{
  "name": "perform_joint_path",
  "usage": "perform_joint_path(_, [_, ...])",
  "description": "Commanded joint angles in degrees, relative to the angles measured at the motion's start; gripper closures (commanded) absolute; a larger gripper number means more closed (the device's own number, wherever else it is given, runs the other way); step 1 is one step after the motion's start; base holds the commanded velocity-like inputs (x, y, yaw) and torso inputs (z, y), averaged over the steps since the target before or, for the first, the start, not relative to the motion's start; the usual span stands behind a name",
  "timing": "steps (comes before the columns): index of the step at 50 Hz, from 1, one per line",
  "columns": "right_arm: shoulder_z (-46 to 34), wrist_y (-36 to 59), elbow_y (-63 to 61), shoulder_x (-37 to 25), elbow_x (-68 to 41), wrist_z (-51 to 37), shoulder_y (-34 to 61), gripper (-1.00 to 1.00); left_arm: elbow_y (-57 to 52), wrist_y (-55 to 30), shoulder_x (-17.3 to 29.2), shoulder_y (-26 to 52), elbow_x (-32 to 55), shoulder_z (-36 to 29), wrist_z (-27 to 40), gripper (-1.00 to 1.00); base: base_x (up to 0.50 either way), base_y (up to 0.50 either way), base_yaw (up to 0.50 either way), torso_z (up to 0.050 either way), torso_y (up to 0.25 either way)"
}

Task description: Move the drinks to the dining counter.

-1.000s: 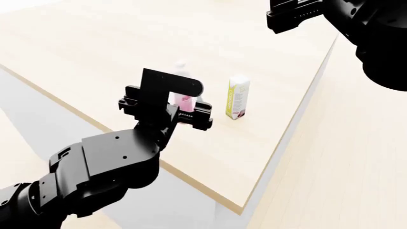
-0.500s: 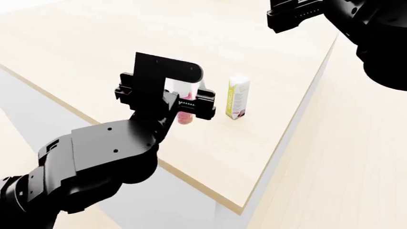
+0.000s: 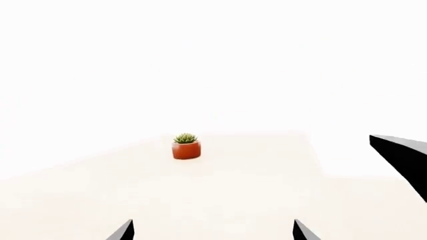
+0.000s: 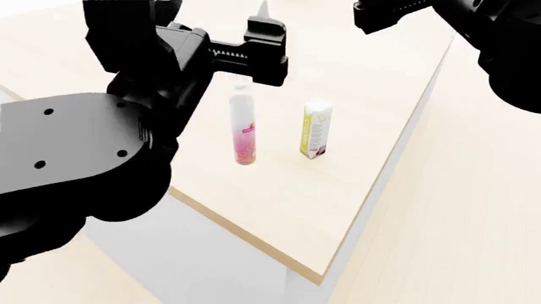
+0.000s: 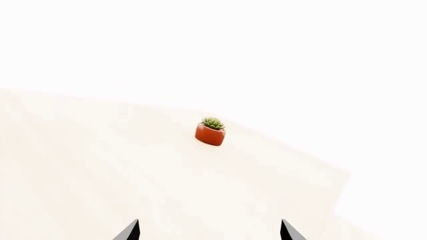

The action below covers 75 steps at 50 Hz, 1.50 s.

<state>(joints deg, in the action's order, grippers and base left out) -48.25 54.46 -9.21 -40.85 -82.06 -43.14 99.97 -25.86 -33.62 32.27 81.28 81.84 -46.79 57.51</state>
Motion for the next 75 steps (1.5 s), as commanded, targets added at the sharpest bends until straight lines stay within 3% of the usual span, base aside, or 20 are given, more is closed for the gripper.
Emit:
perform_joint_path(1, [0.0, 0.9, -0.7, 0.6, 0.7, -0.8, 2.5, -1.0, -2.8, -2.0, 1.0, 6.7, 6.4, 3.4, 3.5, -1.0, 0.0, 0.0, 0.0, 0.0, 0.0])
perform_joint_path(75, [2.0, 2.2, -1.5, 0.7, -2.4, -4.0, 5.3, -1.0, -4.1, -1.6, 1.1, 9.1, 9.2, 5.1, 5.0, -1.0, 0.06, -0.13, -0.48, 0.0, 0.0])
